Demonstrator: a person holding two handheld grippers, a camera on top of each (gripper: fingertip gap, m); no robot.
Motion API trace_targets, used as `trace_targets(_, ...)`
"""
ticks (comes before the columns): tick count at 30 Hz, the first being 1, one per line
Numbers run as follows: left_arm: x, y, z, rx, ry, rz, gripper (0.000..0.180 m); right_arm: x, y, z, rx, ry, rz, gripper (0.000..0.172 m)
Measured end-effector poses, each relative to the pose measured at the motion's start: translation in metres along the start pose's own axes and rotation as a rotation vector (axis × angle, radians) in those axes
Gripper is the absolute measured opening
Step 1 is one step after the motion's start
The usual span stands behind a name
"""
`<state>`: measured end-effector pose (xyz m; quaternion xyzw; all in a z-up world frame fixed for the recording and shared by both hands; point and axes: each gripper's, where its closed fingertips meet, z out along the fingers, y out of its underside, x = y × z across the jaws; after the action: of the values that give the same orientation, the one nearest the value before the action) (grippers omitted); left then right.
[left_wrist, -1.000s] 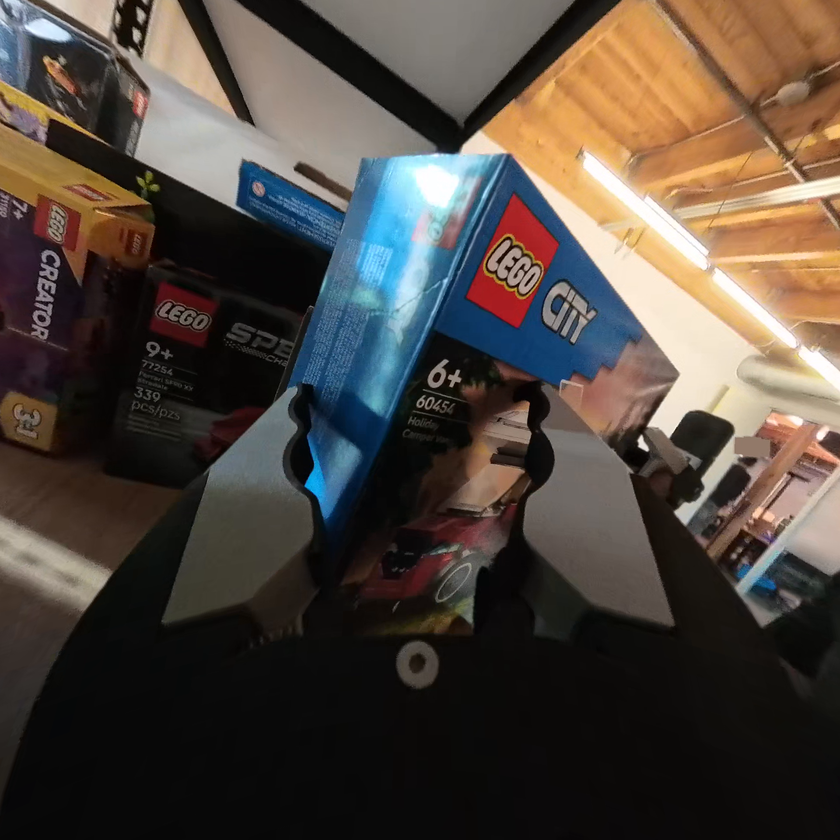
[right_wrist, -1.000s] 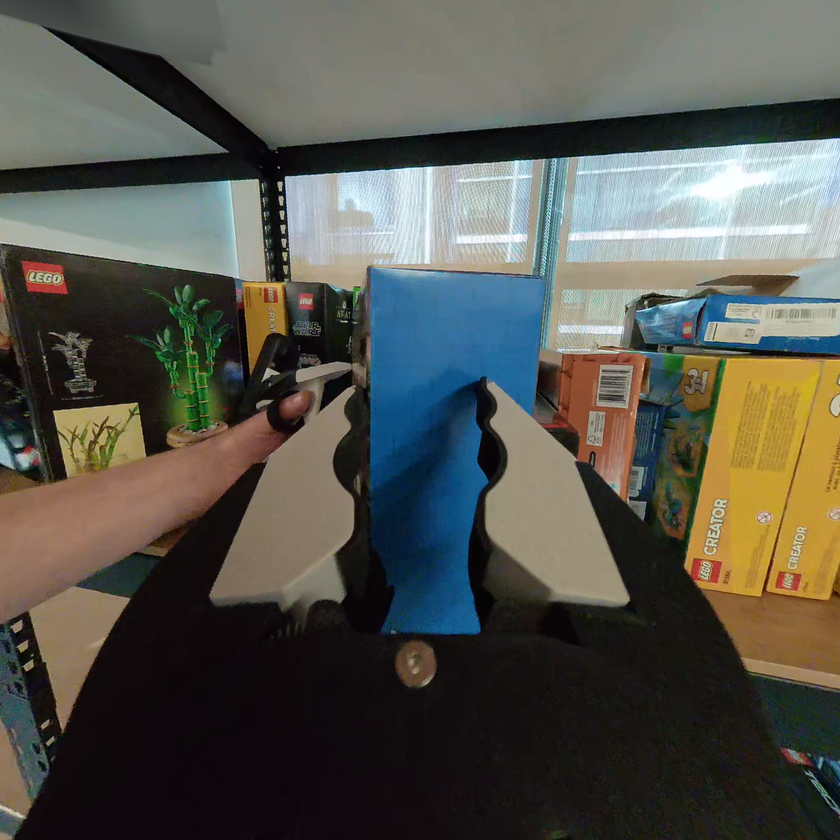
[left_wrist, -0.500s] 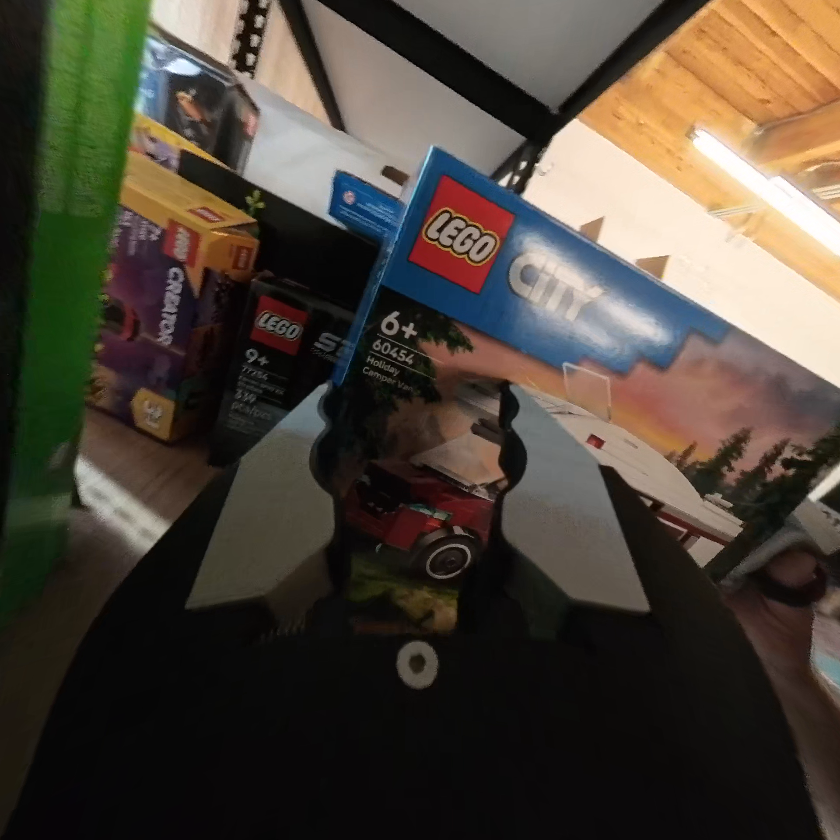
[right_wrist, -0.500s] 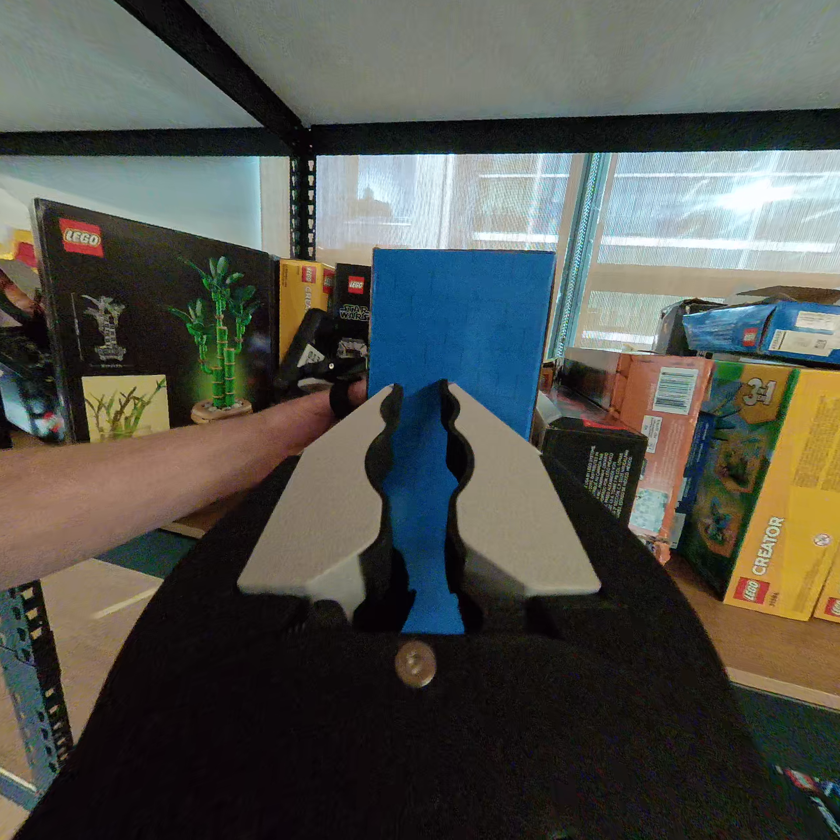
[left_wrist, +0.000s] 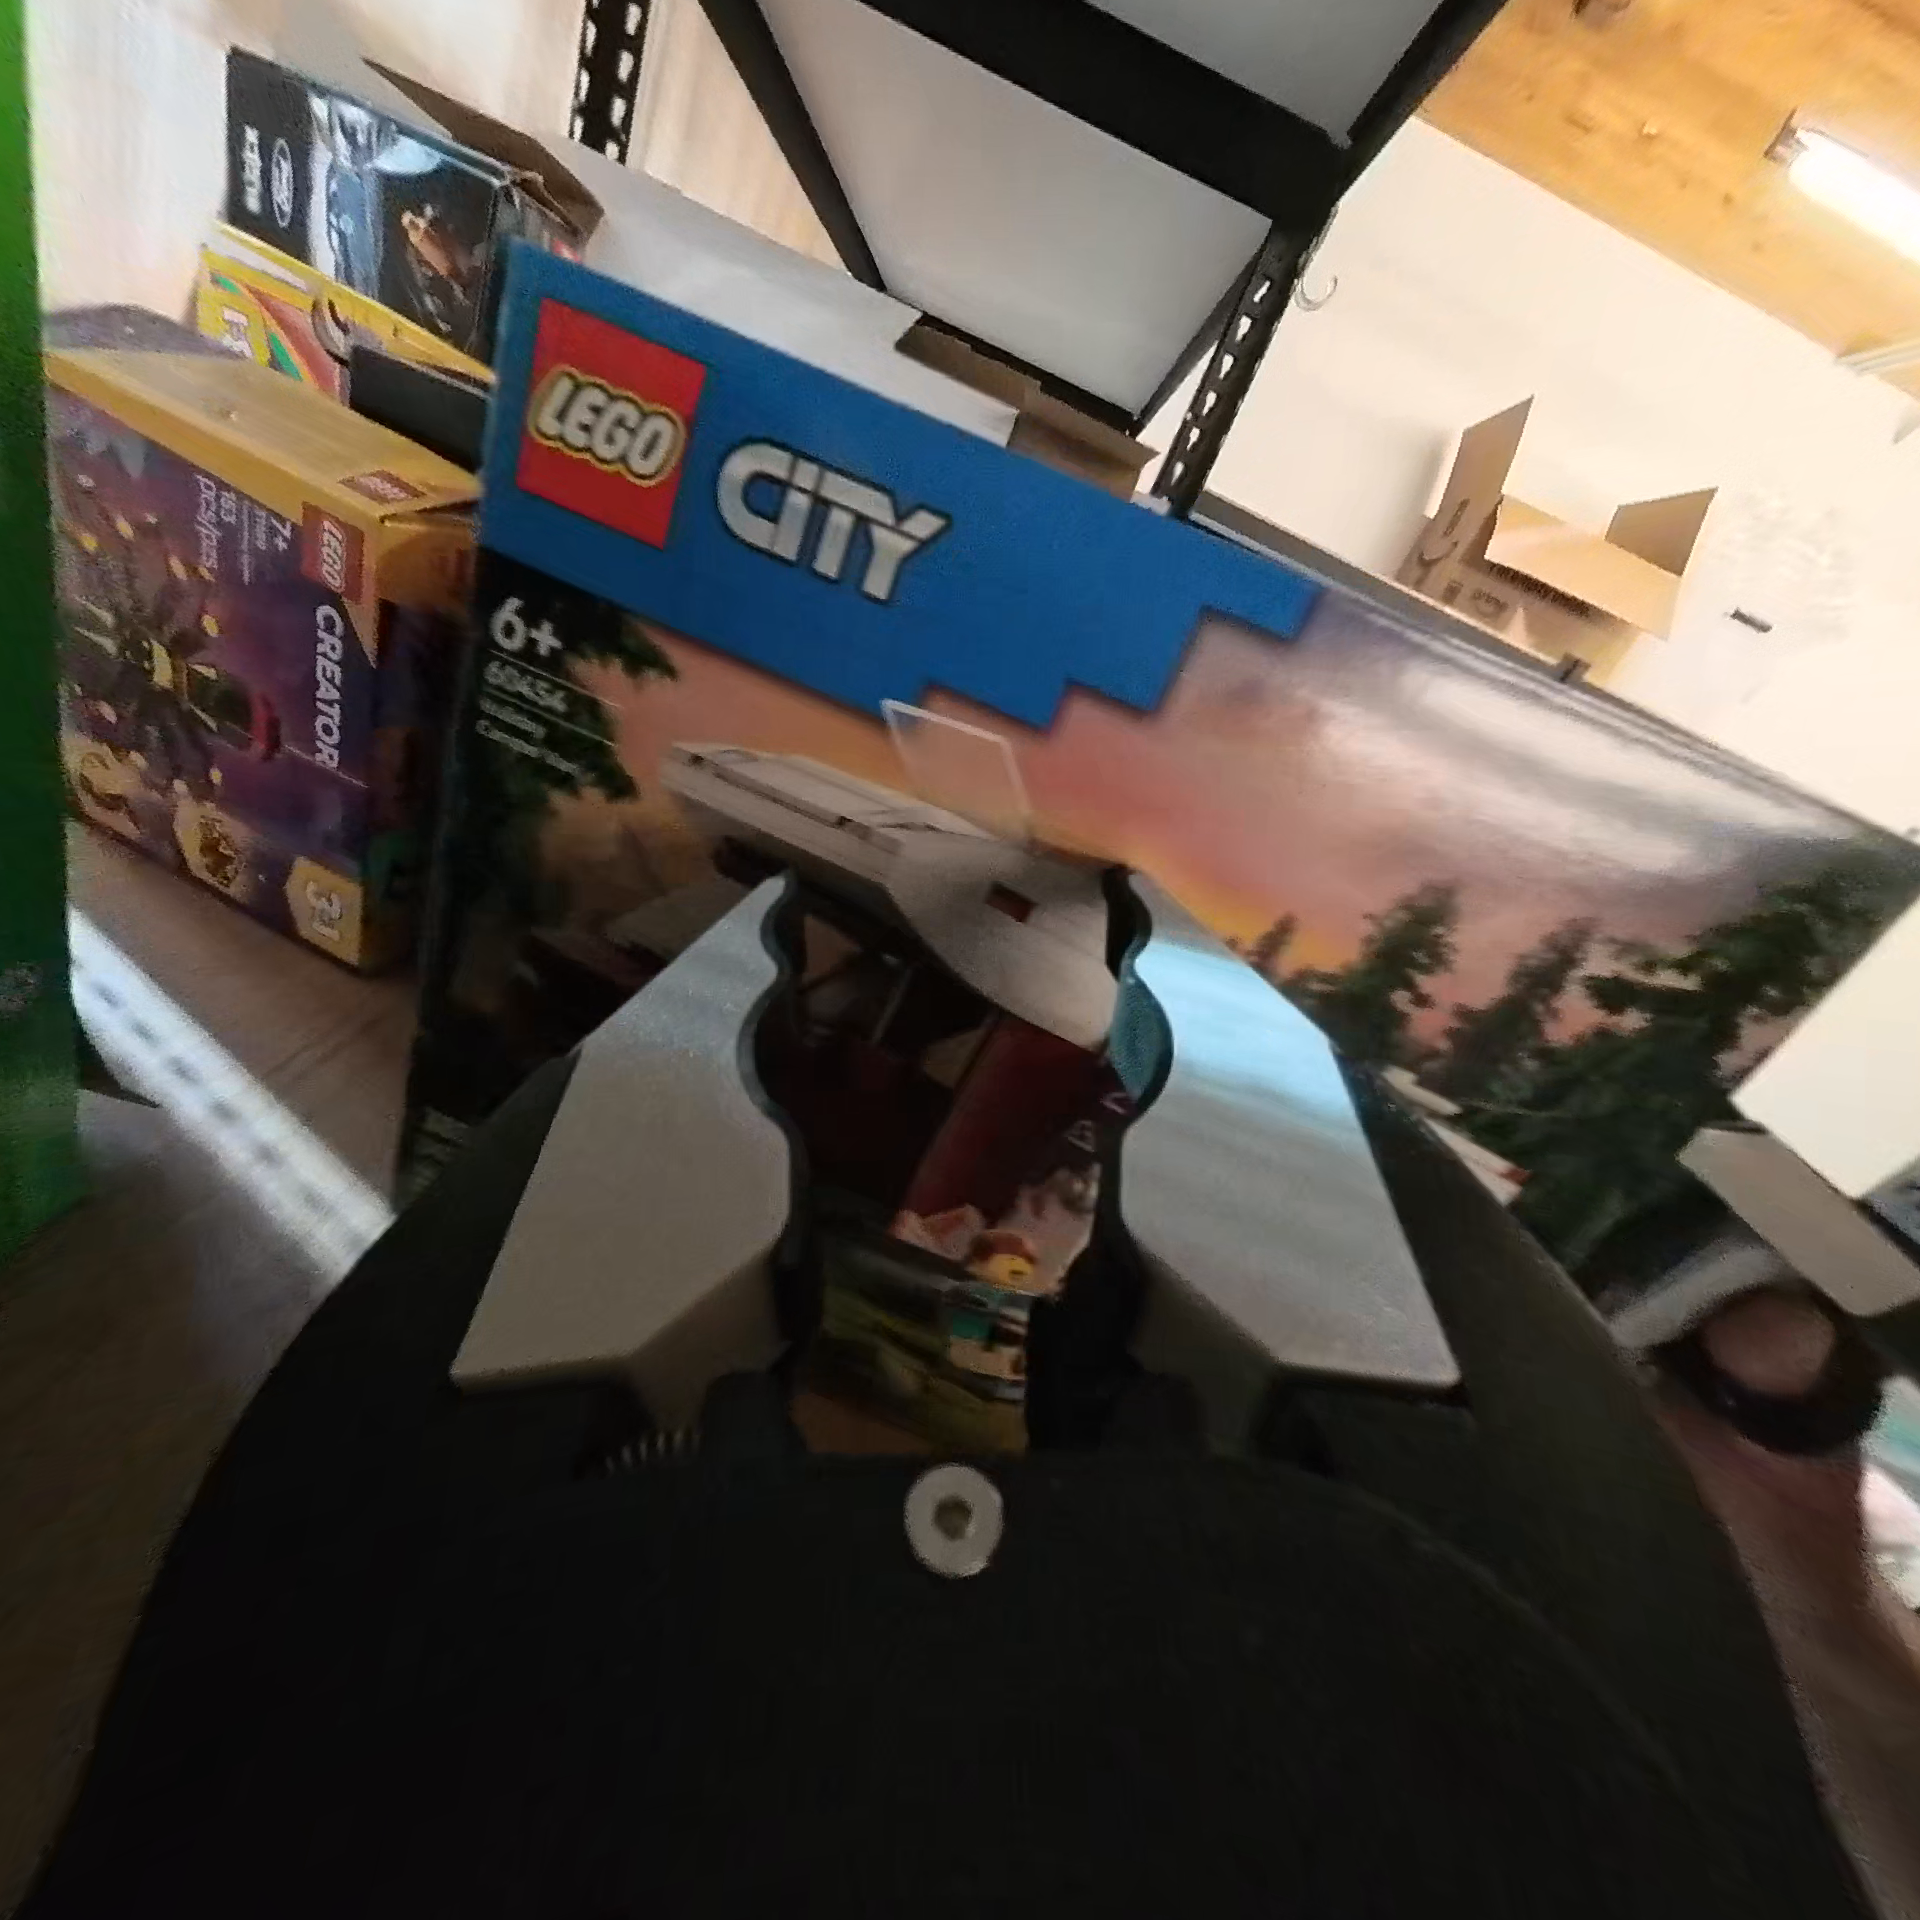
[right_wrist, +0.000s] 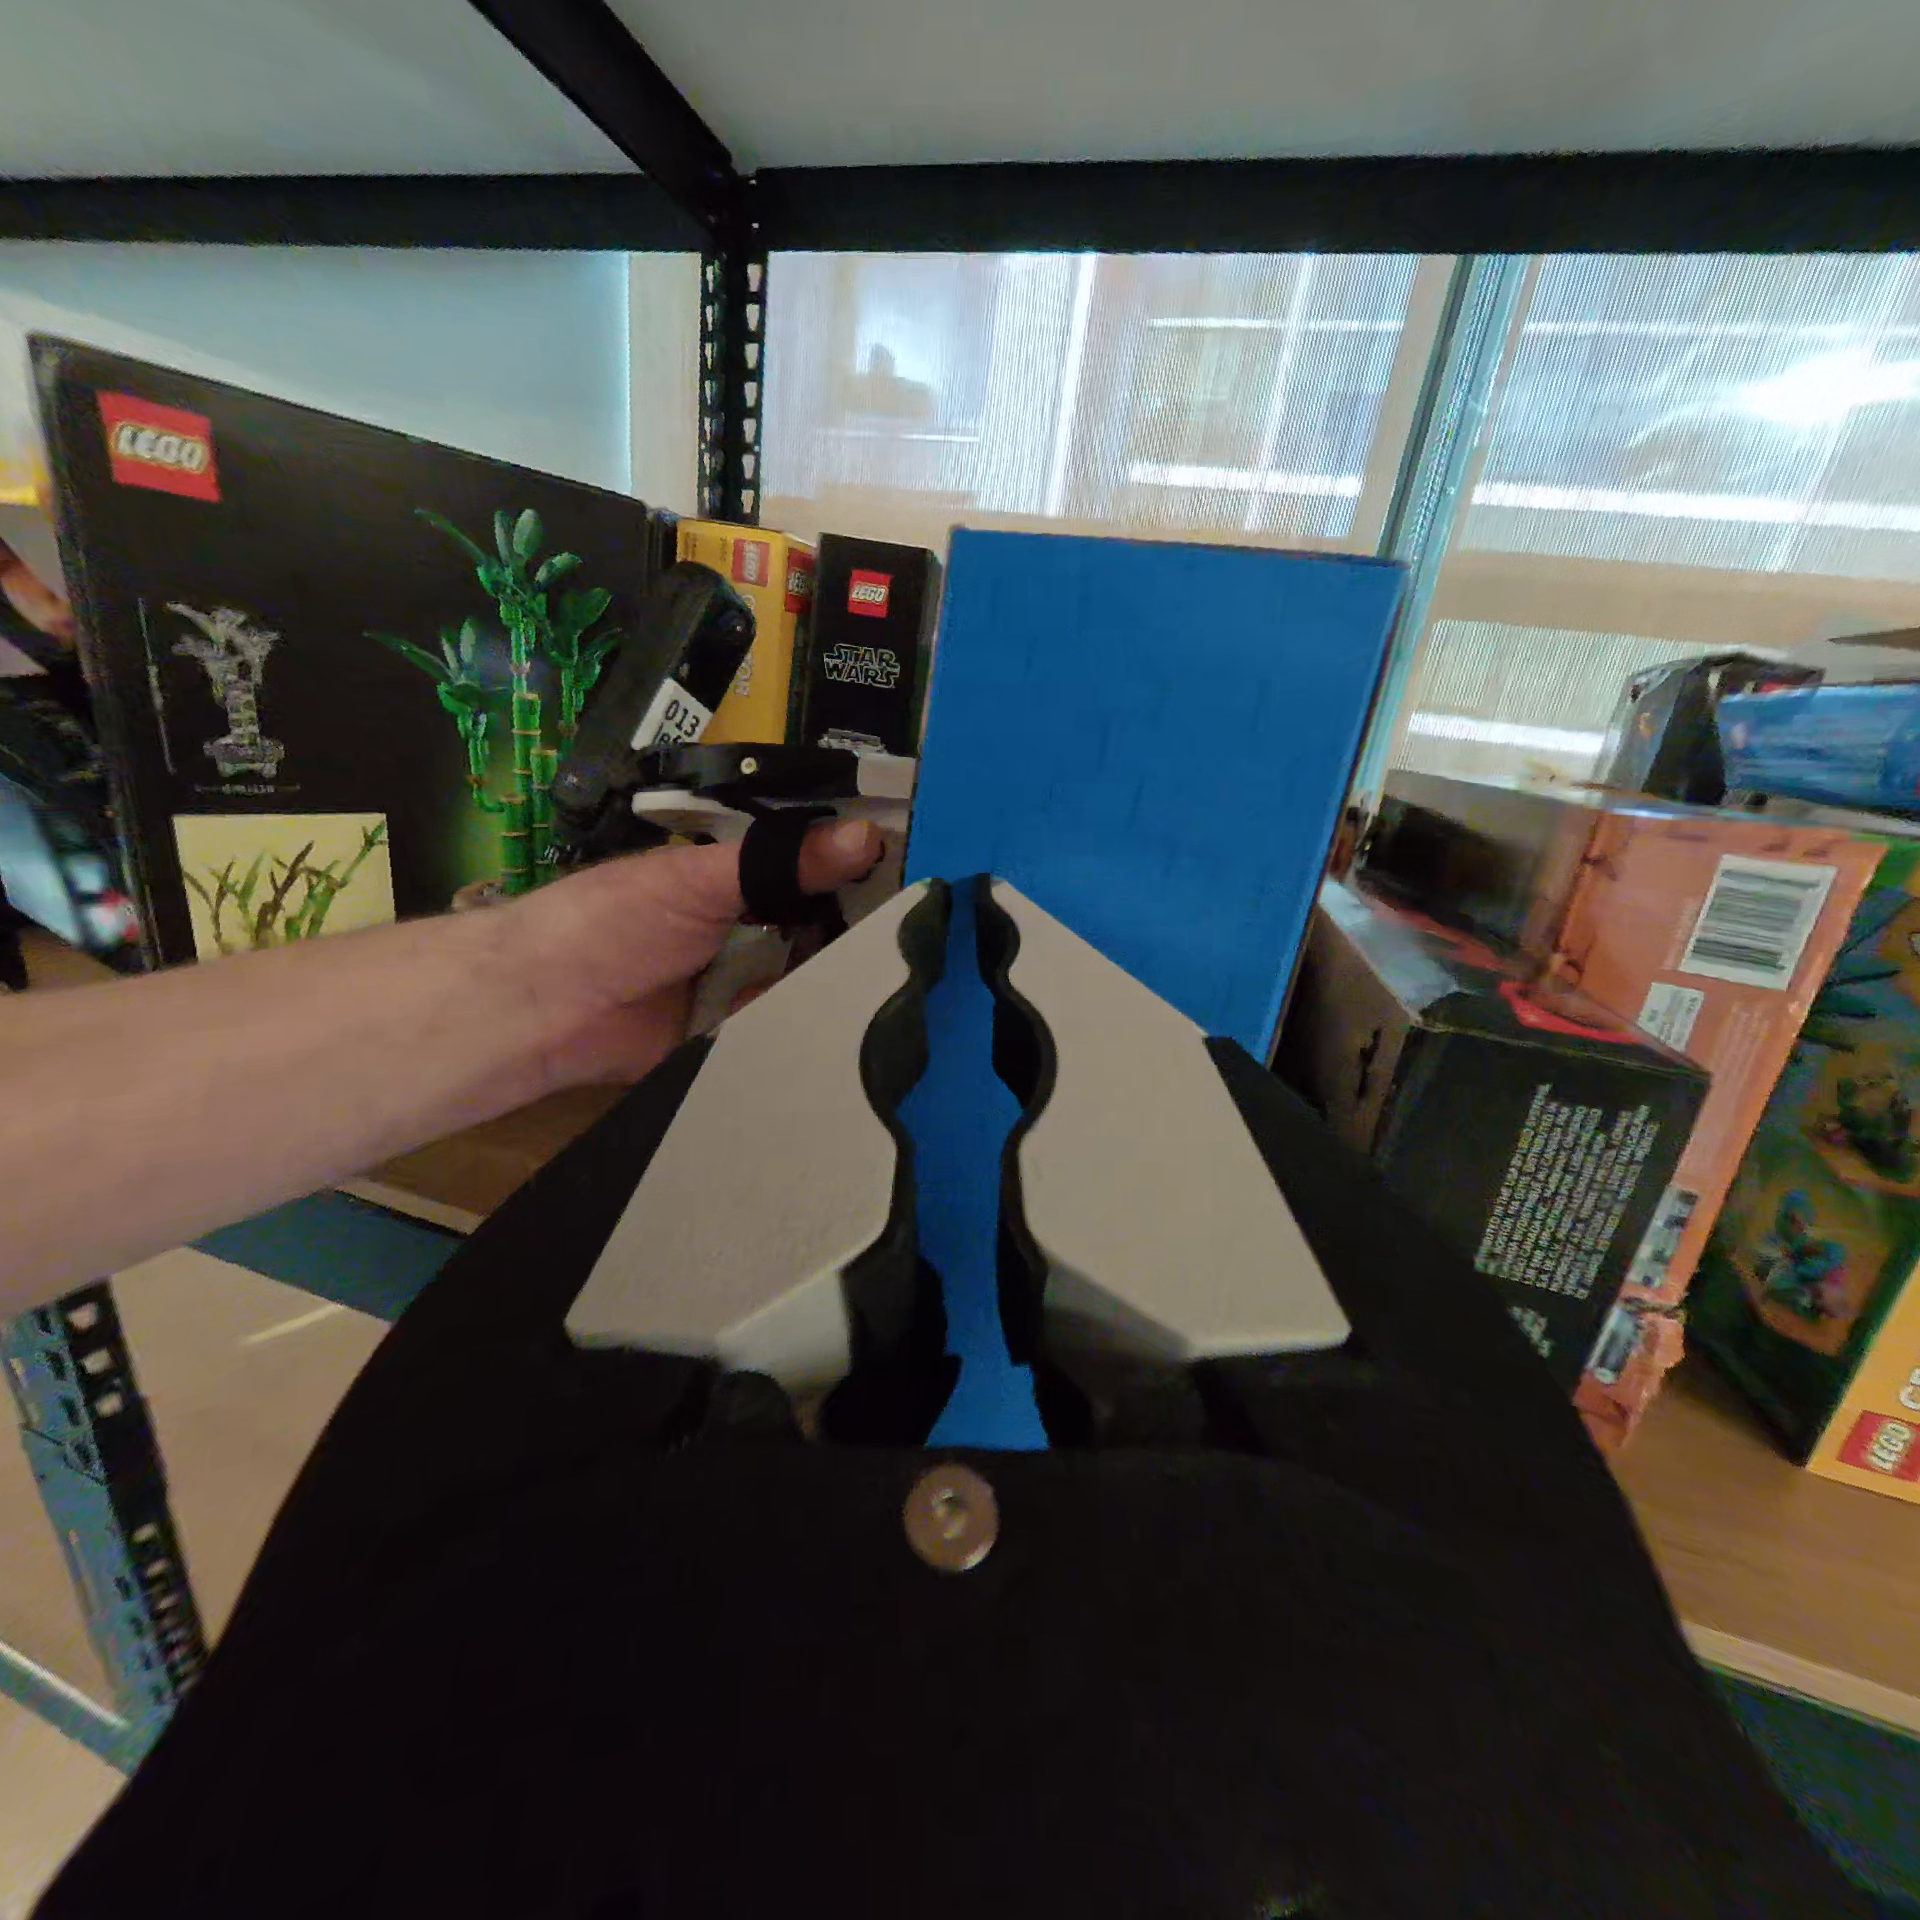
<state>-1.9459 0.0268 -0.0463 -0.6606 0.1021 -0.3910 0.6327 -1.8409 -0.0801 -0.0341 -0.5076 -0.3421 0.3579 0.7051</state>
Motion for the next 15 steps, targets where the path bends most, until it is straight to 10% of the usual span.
trace_targets(10, -0.004, 0.016, 0.007, -0.077, 0.034, -0.03, 0.06, -0.008, 0.008, 0.038, -0.088, -0.076, -0.044, 0.002)
trace_targets(15, 0.015, 0.011, -0.005, -0.064, 0.081, -0.012, 0.057, 0.02, -0.059, 0.016, -0.059, 0.002, -0.252, 0.056)
